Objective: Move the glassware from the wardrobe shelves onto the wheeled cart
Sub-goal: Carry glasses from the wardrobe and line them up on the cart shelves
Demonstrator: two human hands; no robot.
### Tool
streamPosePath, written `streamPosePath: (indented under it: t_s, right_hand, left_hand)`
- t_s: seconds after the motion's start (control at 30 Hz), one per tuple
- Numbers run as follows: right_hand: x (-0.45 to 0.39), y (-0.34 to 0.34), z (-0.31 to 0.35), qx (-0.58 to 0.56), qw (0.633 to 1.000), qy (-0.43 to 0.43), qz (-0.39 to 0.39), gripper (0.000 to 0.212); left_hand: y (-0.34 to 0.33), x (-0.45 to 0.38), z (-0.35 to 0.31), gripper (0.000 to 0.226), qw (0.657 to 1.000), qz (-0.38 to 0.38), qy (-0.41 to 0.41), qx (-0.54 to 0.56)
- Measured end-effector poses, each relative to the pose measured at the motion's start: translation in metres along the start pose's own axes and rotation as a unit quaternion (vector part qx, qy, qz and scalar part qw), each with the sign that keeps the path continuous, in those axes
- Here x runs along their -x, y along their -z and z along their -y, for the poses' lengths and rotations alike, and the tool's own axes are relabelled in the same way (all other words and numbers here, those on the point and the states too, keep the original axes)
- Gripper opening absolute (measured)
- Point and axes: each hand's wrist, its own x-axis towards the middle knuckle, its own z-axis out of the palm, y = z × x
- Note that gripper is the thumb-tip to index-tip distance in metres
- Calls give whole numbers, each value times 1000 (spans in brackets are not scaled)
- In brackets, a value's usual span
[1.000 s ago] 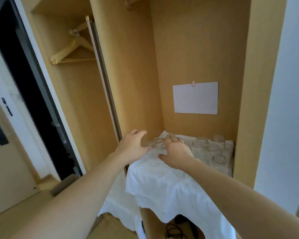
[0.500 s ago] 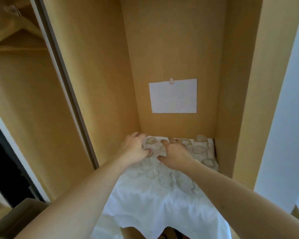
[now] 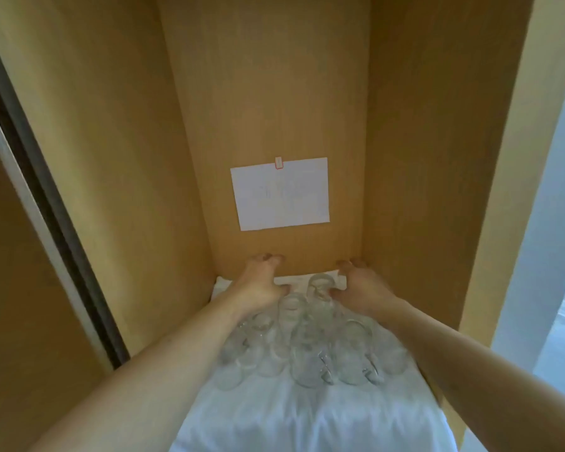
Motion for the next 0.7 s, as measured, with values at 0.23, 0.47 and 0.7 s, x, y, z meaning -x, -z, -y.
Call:
streamPosePath:
  t_s: [0.23, 0.47, 0.7]
  right_hand:
    - [-21, -7, -20, 18, 998, -63, -3, 53]
    - [-83, -18, -39, 22, 996, -84, -16, 67]
    - [-136, -45, -59, 9, 992, -97, 74, 77]
  left_hand:
    - [-22, -51, 21, 75, 998, 46, -29, 28]
    - [-60, -122, 16, 62, 989, 120, -51, 68]
    - [-102, -179, 17, 72, 973, 201, -109, -12]
